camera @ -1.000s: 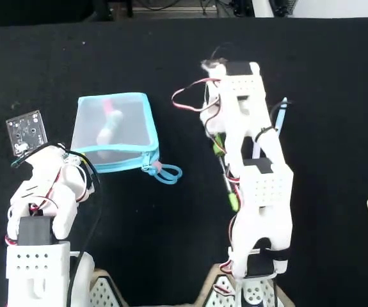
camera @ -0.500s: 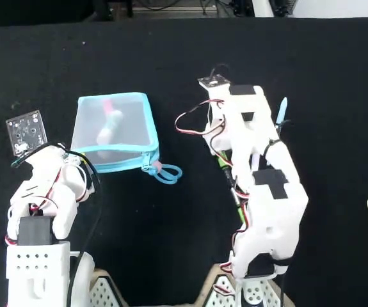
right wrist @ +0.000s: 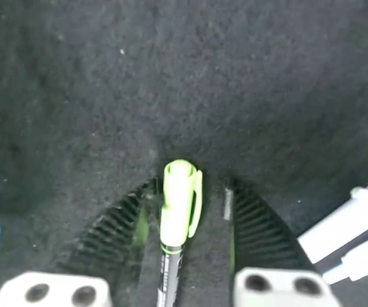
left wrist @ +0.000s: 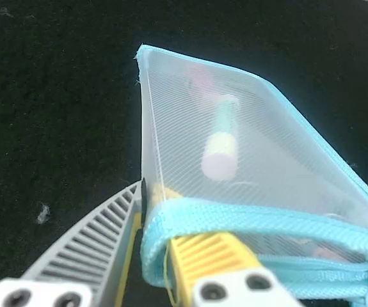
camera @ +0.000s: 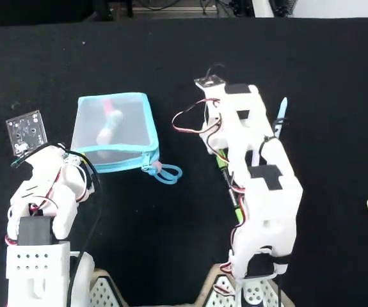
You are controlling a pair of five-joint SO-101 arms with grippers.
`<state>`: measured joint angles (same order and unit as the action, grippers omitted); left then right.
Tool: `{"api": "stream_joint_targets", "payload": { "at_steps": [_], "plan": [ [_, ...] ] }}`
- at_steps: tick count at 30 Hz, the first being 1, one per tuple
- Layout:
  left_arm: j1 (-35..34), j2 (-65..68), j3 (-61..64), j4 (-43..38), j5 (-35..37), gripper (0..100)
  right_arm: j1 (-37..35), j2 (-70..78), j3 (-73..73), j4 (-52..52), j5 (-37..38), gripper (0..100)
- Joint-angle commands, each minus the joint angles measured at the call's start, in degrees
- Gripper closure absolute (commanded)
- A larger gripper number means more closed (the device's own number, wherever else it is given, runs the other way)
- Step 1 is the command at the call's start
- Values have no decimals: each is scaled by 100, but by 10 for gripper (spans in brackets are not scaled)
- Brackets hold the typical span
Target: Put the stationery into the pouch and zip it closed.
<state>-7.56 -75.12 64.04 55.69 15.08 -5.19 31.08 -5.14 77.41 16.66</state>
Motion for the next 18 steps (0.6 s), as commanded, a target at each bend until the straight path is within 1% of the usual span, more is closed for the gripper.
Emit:
{"api": "stream_joint_targets", "payload": {
  "at_steps": [1, 3, 4, 7, 13, 18],
  "plan": [
    [-40, -70, -57, -105, 18, 970, -26, -40, -453, 299, 26, 992],
    [-40, -70, -57, -105, 18, 970, -44, -163, -611, 633, 18, 976],
    [-40, -70, -57, -105, 18, 970, -53, -259, -681, 774, 18, 992],
    [-40, -70, -57, -105, 18, 970, -53, -787, -778, 1143, 18, 988],
    [-40, -70, -57, -105, 18, 970, -62, -2396, -382, 1512, 18, 988],
    [-40, -70, -57, -105, 18, 970, -88, -4022, 251, 1477, 18, 988]
  ]
}}
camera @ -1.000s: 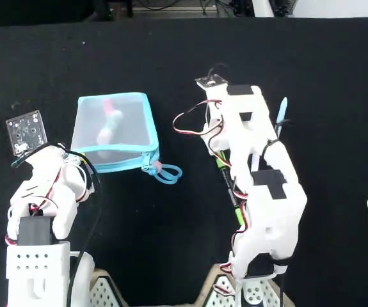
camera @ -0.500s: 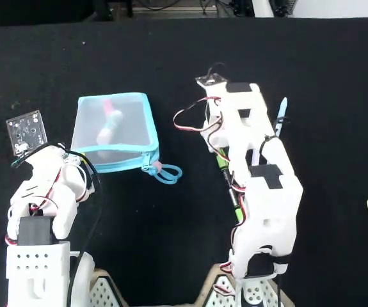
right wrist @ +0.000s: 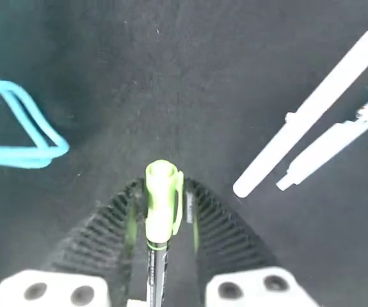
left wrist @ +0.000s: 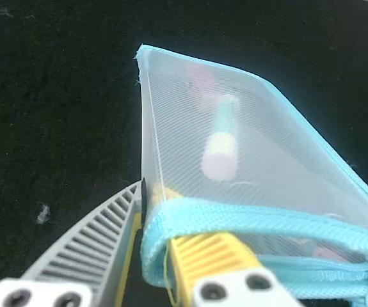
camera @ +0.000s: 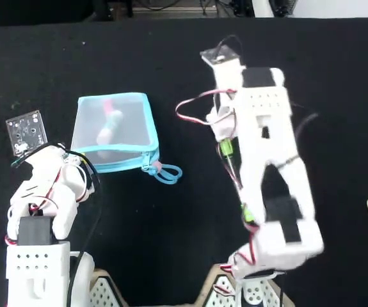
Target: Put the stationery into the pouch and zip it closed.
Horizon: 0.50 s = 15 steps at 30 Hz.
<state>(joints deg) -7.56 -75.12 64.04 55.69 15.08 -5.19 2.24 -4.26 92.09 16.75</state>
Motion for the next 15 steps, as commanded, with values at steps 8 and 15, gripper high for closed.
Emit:
{"api": "stream_joint_targets", "payload": {
  "at_steps": [8, 15],
  "plan": [
    [-40, -70, -57, -105, 18, 970, -1327, -3398, 558, 9, -1213, 987],
    [-40, -70, -57, -105, 18, 970, -2479, -4470, 558, -519, -1538, 987]
  ]
}}
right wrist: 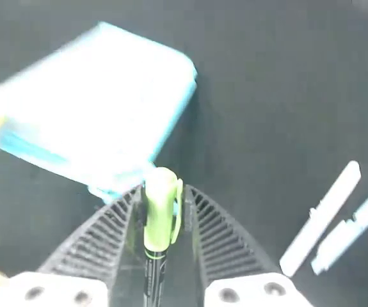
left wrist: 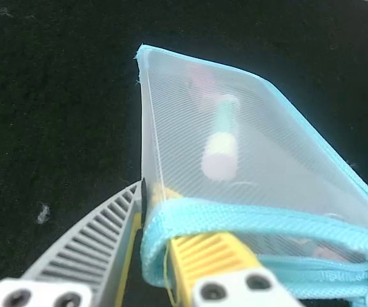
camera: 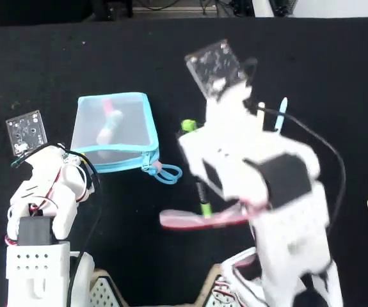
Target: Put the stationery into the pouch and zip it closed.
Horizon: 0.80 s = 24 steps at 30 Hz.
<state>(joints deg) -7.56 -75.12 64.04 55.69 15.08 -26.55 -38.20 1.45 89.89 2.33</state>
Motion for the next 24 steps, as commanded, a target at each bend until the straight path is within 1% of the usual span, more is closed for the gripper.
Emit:
{"api": "stream_joint_targets", "payload": {
  "at_steps": [1, 10, 13, 18, 24],
  "plan": [
    [-40, -70, -57, -105, 18, 970, -448, -523, -13, -387, -97, 987],
    [-40, -70, -57, -105, 18, 970, -1380, -1262, -13, -826, -44, 987],
    [-40, -70, -57, -105, 18, 970, -1530, -1473, 57, -993, -44, 987],
    [-40, -70, -57, -105, 18, 970, -1521, -1771, 910, -1758, -44, 987],
    [-40, -70, -57, -105, 18, 970, -1521, -2457, 2070, -3077, -44, 987]
  ]
}}
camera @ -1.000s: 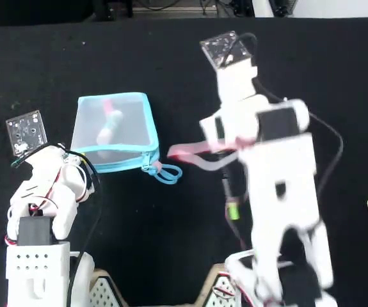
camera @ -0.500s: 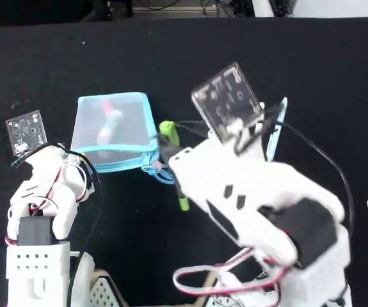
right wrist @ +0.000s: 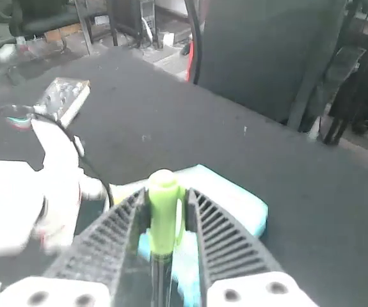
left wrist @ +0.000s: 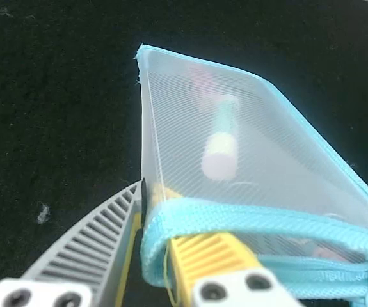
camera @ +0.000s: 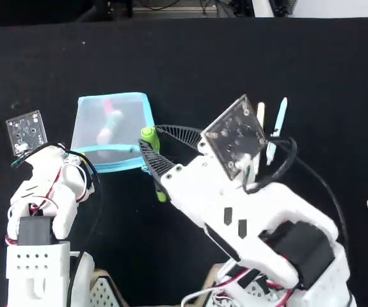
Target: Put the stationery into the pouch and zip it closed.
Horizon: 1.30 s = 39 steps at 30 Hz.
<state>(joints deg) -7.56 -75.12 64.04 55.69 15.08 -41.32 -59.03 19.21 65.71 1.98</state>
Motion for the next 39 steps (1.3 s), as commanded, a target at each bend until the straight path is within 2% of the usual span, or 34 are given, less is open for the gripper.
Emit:
{"api": "stream_joint_targets", "payload": {
  "at_steps": [1, 9, 23, 26, 32, 39],
  "plan": [
    [-40, -70, -57, -105, 18, 970, -44, -523, 470, -905, -9, 987],
    [-40, -70, -57, -105, 18, 970, -53, -1297, 1640, -1934, -44, 987],
    [-40, -70, -57, -105, 18, 970, -53, -1631, 2448, -3657, -53, 987],
    [-40, -70, -57, -105, 18, 970, -97, -1640, 2721, -3868, -53, 987],
    [-40, -70, -57, -105, 18, 970, -809, -1631, 3081, -4009, -9, 987],
    [-40, -70, -57, -105, 18, 970, -818, -1622, 3108, -4009, 0, 987]
  ]
}}
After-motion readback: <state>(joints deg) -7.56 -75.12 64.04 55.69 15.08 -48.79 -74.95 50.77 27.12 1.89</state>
